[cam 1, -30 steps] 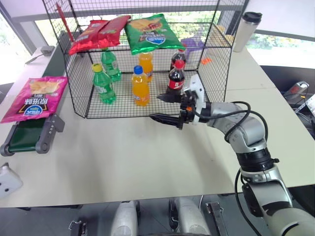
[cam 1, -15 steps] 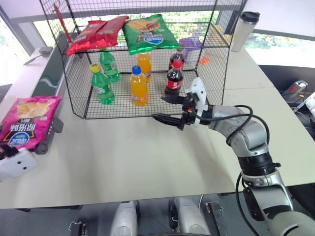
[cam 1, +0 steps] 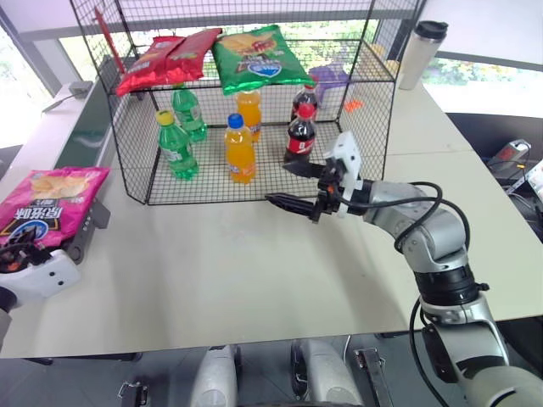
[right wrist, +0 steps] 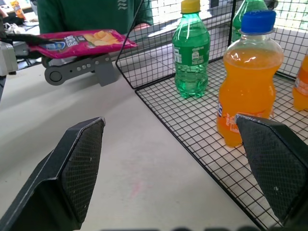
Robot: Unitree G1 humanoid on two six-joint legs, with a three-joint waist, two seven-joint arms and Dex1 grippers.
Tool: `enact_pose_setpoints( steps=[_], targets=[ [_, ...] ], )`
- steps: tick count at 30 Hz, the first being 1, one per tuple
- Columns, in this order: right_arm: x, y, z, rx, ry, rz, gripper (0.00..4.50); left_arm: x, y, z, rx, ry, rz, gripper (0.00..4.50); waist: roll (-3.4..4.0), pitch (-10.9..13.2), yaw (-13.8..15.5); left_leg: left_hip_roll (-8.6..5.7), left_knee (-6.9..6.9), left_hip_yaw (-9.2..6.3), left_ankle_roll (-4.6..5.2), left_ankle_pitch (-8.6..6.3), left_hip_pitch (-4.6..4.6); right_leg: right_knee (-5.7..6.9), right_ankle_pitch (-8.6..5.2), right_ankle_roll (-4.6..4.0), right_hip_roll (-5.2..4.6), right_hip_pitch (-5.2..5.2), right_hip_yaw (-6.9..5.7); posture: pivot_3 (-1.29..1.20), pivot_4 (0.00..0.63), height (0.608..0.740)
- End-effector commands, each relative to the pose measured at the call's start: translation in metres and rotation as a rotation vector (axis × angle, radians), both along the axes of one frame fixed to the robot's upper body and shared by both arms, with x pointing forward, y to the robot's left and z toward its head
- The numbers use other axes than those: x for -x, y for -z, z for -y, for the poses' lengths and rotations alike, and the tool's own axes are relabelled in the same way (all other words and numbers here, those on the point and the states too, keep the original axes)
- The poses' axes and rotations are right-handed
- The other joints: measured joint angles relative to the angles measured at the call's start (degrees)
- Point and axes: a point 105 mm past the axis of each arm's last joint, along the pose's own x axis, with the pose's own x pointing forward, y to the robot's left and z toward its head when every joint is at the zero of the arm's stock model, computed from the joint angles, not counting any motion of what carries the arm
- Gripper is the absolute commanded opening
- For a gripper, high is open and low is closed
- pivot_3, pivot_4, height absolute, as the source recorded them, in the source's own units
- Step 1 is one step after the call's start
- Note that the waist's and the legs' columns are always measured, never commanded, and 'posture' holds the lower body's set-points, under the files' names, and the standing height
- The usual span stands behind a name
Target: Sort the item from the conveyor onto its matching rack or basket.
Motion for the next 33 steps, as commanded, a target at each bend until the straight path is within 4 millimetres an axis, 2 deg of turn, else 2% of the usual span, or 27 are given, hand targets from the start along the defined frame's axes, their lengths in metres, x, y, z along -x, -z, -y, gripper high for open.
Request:
enact_pose_setpoints(
  steps=[1, 8, 10, 13, 17, 19, 21, 23, 25, 29, 33],
  targets=[
    [0.003, -0.012, 0.001, -0.017, 0.001, 0.056, 4.50, 0.001, -0.013, 0.001, -0.039, -0.002, 0.035, 0.02, 0.00, 0.00, 0.00, 0.00, 0.00, 0.00, 0.00, 0.00, 0.00, 0.00, 0.00, 0.00, 0.00, 0.00, 0.00, 0.00, 0.150, 0.740],
    [0.000, -0.010, 0.001, -0.019, 0.007, 0.054, 4.50, -0.001, -0.043, 0.000, 0.037, -0.028, 0.093, 0.02, 0.00, 0.00, 0.13, 0.00, 0.03, 0.00, 0.00, 0.00, 0.00, 0.03, -0.01, -0.01, 0.00, 0.00, 0.00, 0.00, 0.150, 0.740],
    [-0.003, -0.011, 0.003, -0.023, 0.016, 0.061, 4.50, -0.003, -0.072, 0.003, 0.137, -0.004, 0.132, 0.02, -0.08, -0.02, 0.15, 0.00, 0.05, -0.01, 0.00, 0.00, 0.00, 0.05, -0.02, -0.04, 0.00, 0.00, 0.00, 0.00, 0.150, 0.740],
    [-0.008, -0.017, 0.006, -0.036, 0.023, 0.079, 4.50, 0.003, -0.120, 0.007, 0.389, 0.046, 0.169, 0.02, -0.21, -0.04, 0.11, 0.01, 0.07, -0.05, -0.01, 0.01, -0.01, 0.07, -0.03, -0.06, 0.04, 0.00, -0.02, 0.00, 0.150, 0.740],
    [-0.013, -0.025, 0.009, -0.069, 0.028, 0.094, 4.50, 0.015, -0.163, 0.001, 0.575, 0.014, 0.130, 0.02, -0.15, -0.01, -0.32, -0.03, 0.04, 0.01, -0.01, 0.01, 0.03, 0.06, 0.05, 0.11, 0.04, 0.00, 0.03, 0.00, 0.150, 0.740],
    [-0.015, -0.028, 0.009, -0.080, 0.029, 0.103, 4.50, 0.018, -0.181, 0.003, 0.637, 0.039, 0.127, 0.02, -0.15, -0.01, -0.34, -0.04, 0.00, 0.00, -0.01, 0.01, 0.04, 0.09, 0.04, 0.19, 0.10, -0.02, 0.02, 0.00, 0.150, 0.740],
    [-0.018, -0.030, 0.011, -0.099, 0.034, 0.114, 4.50, 0.024, -0.199, 0.014, 0.787, 0.097, 0.087, 0.02, -0.18, 0.00, -0.34, -0.01, -0.06, -0.03, -0.01, 0.01, 0.06, 0.12, 0.03, 0.20, 0.17, -0.05, 0.02, 0.00, 0.150, 0.740],
    [-0.019, -0.033, 0.011, -0.117, 0.036, 0.120, 4.50, 0.028, -0.210, 0.025, 0.898, 0.156, 0.043, 0.02, -0.18, 0.03, -0.36, 0.04, -0.05, -0.08, -0.01, 0.01, 0.03, 0.14, 0.03, 0.19, 0.28, -0.07, 0.02, 0.00, 0.150, 0.740],
    [-0.019, -0.036, 0.012, -0.138, 0.036, 0.128, 4.50, 0.033, -0.211, 0.033, 1.006, 0.158, -0.026, 0.02, -0.17, 0.04, -0.39, 0.03, -0.05, -0.07, -0.01, 0.01, 0.03, 0.13, 0.02, 0.20, 0.27, -0.07, 0.03, 0.00, 0.150, 0.740],
    [-0.014, -0.045, 0.014, -0.178, 0.024, 0.140, 4.50, 0.043, -0.209, 0.070, 1.160, 0.289, -0.243, 0.02, -0.10, 0.08, -0.33, 0.02, -0.07, -0.06, -0.01, 0.01, 0.04, 0.15, 0.01, 0.22, 0.26, -0.08, 0.05, 0.00, 0.150, 0.740],
    [0.001, -0.044, 0.007, -0.183, -0.021, 0.140, 4.50, 0.035, -0.218, 0.098, 1.223, 0.464, -0.334, 0.02, -0.14, 0.08, -0.06, 0.02, -0.03, -0.13, -0.02, 0.01, 0.03, 0.17, 0.00, 0.20, 0.28, -0.05, 0.06, 0.00, 0.150, 0.740]
  ],
)
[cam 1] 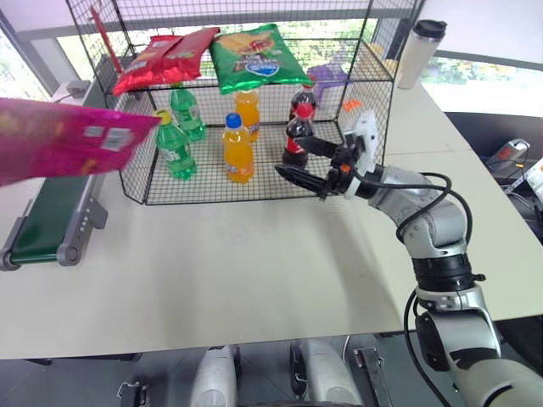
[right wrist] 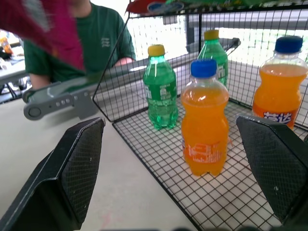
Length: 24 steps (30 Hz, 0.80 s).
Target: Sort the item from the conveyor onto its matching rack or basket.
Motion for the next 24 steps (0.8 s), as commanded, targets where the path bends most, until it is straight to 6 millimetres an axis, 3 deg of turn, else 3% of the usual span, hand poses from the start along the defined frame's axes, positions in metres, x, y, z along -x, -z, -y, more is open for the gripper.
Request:
enact_pose_setpoints(
  steps=[1, 11, 15, 24],
  targets=[
    [0.017, -0.016, -0.009, -0.041, -0.058, 0.061, 4.50, -0.004, -0.012, 0.023, 0.061, 0.144, 0.042, 0.02, -0.02, -0.01, 0.05, 0.00, 0.03, -0.02, 0.00, 0.00, 0.00, 0.01, 0.01, 0.02, 0.00, 0.03, 0.01, 0.00, 0.150, 0.740],
    [0.031, -0.027, -0.030, -0.088, -0.180, 0.086, 4.50, -0.043, -0.017, 0.061, 0.168, 0.366, 0.089, 0.02, -0.02, -0.01, 0.05, -0.01, 0.08, 0.00, -0.02, 0.02, 0.03, 0.08, 0.02, 0.05, 0.02, 0.05, 0.06, 0.00, 0.150, 0.740],
    [0.035, -0.033, -0.051, -0.108, -0.229, 0.127, 4.50, -0.052, -0.015, 0.074, 0.202, 0.434, 0.073, 0.02, -0.04, -0.02, 0.02, -0.01, 0.11, -0.03, -0.03, 0.03, 0.05, 0.15, 0.02, 0.06, 0.05, 0.06, 0.06, 0.00, 0.150, 0.740],
    [0.049, -0.042, -0.079, -0.158, -0.320, 0.154, 4.50, -0.066, -0.009, 0.085, 0.234, 0.453, 0.065, 0.02, -0.04, -0.02, 0.18, -0.01, 0.11, -0.02, -0.04, 0.04, 0.02, 0.14, 0.02, 0.08, 0.05, 0.05, 0.09, 0.00, 0.150, 0.740]
  ],
)
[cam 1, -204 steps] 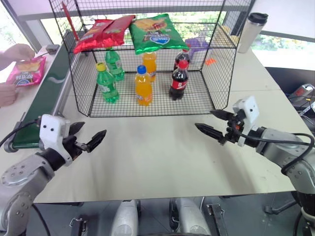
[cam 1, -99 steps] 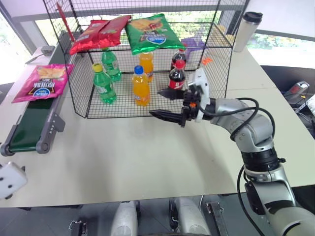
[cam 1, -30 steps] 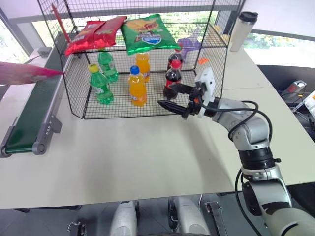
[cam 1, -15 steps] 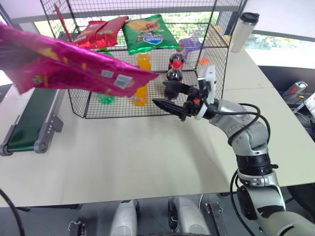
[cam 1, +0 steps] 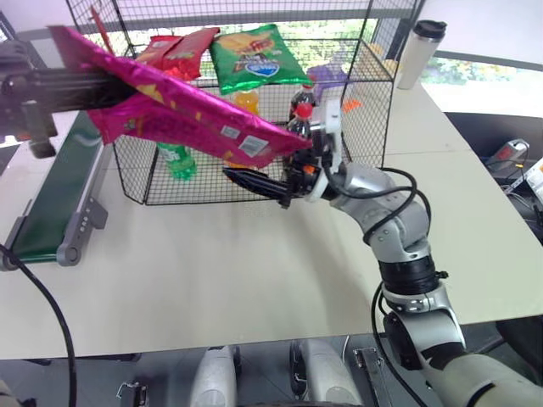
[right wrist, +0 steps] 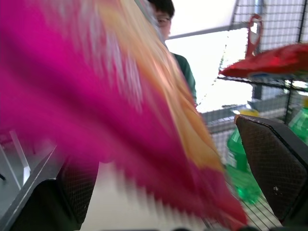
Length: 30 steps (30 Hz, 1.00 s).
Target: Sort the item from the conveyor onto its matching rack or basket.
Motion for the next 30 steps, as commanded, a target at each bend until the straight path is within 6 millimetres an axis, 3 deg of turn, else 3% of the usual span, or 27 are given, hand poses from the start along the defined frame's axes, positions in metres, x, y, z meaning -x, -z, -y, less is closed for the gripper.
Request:
enact_pose_setpoints(
  steps=[1, 3, 6, 13, 16, 19, 23, 26, 30],
  targets=[
    [0.009, -0.018, -0.008, -0.051, -0.025, 0.071, 4.50, 0.006, -0.011, 0.005, 0.014, 0.033, 0.054, 0.02, -0.01, -0.01, 0.03, 0.00, 0.01, 0.00, -0.01, 0.01, 0.00, 0.01, 0.00, 0.00, 0.00, 0.00, 0.00, 0.00, 0.150, 0.740],
    [0.007, -0.021, -0.009, -0.063, -0.021, 0.079, 4.50, 0.008, -0.008, 0.008, 0.017, 0.050, 0.045, 0.02, -0.01, -0.01, 0.00, 0.00, 0.02, 0.00, -0.01, 0.01, 0.00, 0.01, 0.00, 0.00, -0.01, 0.01, 0.00, 0.00, 0.150, 0.740],
    [0.009, -0.027, -0.008, -0.106, -0.029, 0.076, 3.66, 0.004, 0.000, 0.005, 0.012, 0.036, 0.019, 0.00, -0.01, -0.01, -0.04, 0.00, 0.01, 0.00, -0.02, 0.01, 0.00, 0.01, 0.00, 0.00, -0.01, 0.01, 0.00, 0.00, 0.150, 0.740],
    [0.015, -0.024, -0.008, -0.082, -0.041, 0.079, 0.15, -0.005, 0.010, -0.003, 0.002, -0.016, 0.051, 0.00, -0.01, -0.01, -0.01, 0.00, 0.01, 0.00, -0.03, 0.02, 0.01, 0.03, 0.00, 0.00, -0.01, 0.00, 0.01, 0.00, 0.150, 0.740],
    [0.014, -0.023, -0.006, -0.069, -0.028, 0.074, 0.03, -0.008, 0.010, -0.004, 0.024, -0.015, 0.077, 0.00, -0.01, -0.01, 0.06, 0.00, 0.01, 0.00, -0.03, 0.02, 0.01, 0.03, 0.00, 0.00, -0.01, 0.00, 0.01, 0.00, 0.150, 0.740],
    [0.010, -0.022, -0.002, -0.058, -0.004, 0.074, 0.00, -0.010, 0.012, -0.004, 0.057, 0.001, 0.071, 0.88, -0.02, -0.01, 0.06, 0.00, 0.02, 0.00, -0.03, 0.02, 0.01, 0.03, 0.01, 0.00, -0.02, 0.01, 0.01, 0.00, 0.150, 0.740],
    [0.005, -0.025, 0.007, -0.049, 0.052, 0.090, 0.00, -0.023, 0.012, -0.022, 0.088, -0.126, 0.109, 2.57, -0.01, -0.01, 0.03, -0.01, 0.01, 0.00, -0.03, 0.02, 0.01, 0.03, 0.01, 0.00, -0.02, 0.01, 0.01, 0.00, 0.150, 0.740],
    [-0.002, -0.030, 0.026, -0.030, 0.151, 0.113, 0.00, -0.022, 0.021, -0.048, 0.058, -0.245, 0.124, 2.57, 0.00, 0.00, -0.18, 0.00, -0.01, 0.01, -0.03, 0.02, 0.01, 0.03, 0.01, 0.00, -0.02, 0.00, 0.01, 0.00, 0.150, 0.740],
    [-0.007, -0.037, 0.065, 0.006, 0.315, 0.134, 0.00, -0.015, 0.027, -0.068, 0.075, -0.325, 0.144, 2.57, -0.02, -0.02, 0.26, 0.00, -0.05, 0.07, -0.03, 0.02, -0.03, -0.01, 0.00, -0.01, -0.04, -0.08, 0.03, 0.00, 0.150, 0.740]
  ],
)
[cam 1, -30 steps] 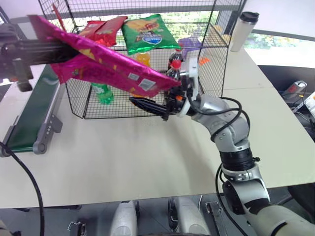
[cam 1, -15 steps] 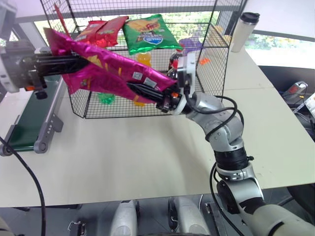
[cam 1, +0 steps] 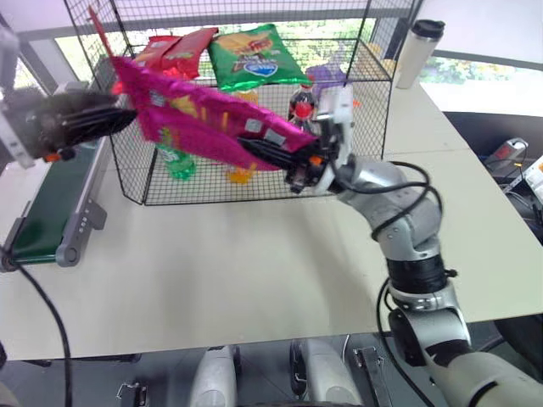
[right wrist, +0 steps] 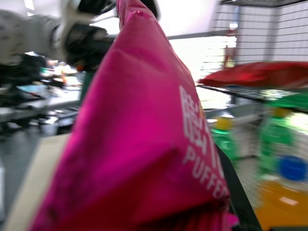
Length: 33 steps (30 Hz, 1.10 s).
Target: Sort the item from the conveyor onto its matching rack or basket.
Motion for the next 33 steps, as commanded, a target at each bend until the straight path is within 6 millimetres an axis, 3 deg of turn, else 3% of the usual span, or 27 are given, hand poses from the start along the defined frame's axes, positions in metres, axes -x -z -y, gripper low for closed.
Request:
enact_pose_setpoints(
  steps=[1, 5, 9, 11, 15, 21, 27, 33],
  targets=[
    [0.007, -0.023, 0.037, 0.001, 0.143, 0.086, 0.00, 0.014, -0.022, -0.014, 0.013, -0.060, 0.131, 2.57, -0.02, -0.01, 0.35, 0.00, 0.01, -0.01, 0.00, 0.00, -0.03, -0.03, 0.00, 0.00, -0.02, 0.00, -0.02, 0.00, 0.150, 0.740],
    [0.012, -0.042, 0.078, 0.049, 0.310, 0.138, 0.00, 0.014, -0.008, -0.003, 0.074, -0.032, 0.116, 2.57, -0.01, -0.01, 0.69, -0.13, 0.05, 0.05, 0.00, 0.00, -0.02, -0.09, -0.01, 0.00, -0.21, 0.07, -0.01, 0.00, 0.150, 0.740],
    [0.024, -0.063, 0.118, 0.074, 0.458, 0.170, 0.00, 0.009, 0.006, 0.039, 0.177, 0.116, 0.100, 2.57, -0.06, -0.04, 1.09, -0.13, 0.10, 0.04, -0.01, 0.00, 0.03, -0.10, 0.00, -0.01, -0.21, 0.17, 0.00, 0.00, 0.150, 0.740],
    [0.020, -0.068, 0.130, 0.072, 0.534, 0.183, 0.00, 0.003, 0.011, 0.054, 0.230, 0.142, 0.098, 2.57, -0.08, -0.05, 1.33, -0.13, 0.13, 0.04, -0.01, 0.00, 0.06, -0.11, 0.00, 0.00, -0.20, 0.22, 0.00, 0.00, 0.150, 0.740],
    [0.005, -0.071, 0.135, 0.110, 0.653, 0.247, 0.00, -0.002, 0.020, 0.076, 0.279, 0.167, 0.093, 2.57, -0.07, -0.05, 0.88, -0.13, 0.14, 0.05, 0.00, 0.00, 0.12, -0.09, 0.05, 0.08, -0.16, 0.26, 0.06, 0.00, 0.150, 0.740],
    [-0.028, -0.081, 0.139, 0.163, 0.853, 0.409, 0.00, 0.000, 0.027, 0.090, 0.309, 0.175, 0.101, 2.57, -0.07, -0.05, -0.04, -0.13, 0.10, 0.03, 0.01, 0.01, 0.13, -0.09, 0.06, 0.10, -0.12, 0.25, 0.09, 0.00, 0.150, 0.740],
    [-0.013, -0.102, 0.138, 0.048, 0.781, 0.451, 0.00, 0.006, 0.034, 0.083, 0.333, 0.153, 0.093, 2.57, -0.07, -0.04, 0.33, -0.12, 0.08, 0.02, 0.01, 0.01, 0.08, -0.11, 0.05, 0.13, -0.12, 0.22, 0.08, 0.00, 0.150, 0.740],
    [-0.001, -0.119, 0.143, 0.025, 0.819, 0.518, 0.00, -0.001, 0.039, 0.083, 0.349, 0.158, 0.075, 2.57, -0.06, -0.04, 0.31, -0.14, 0.16, 0.03, 0.00, 0.01, 0.08, -0.13, 0.05, 0.11, -0.13, 0.25, 0.07, 0.00, 0.150, 0.740]
  ],
)
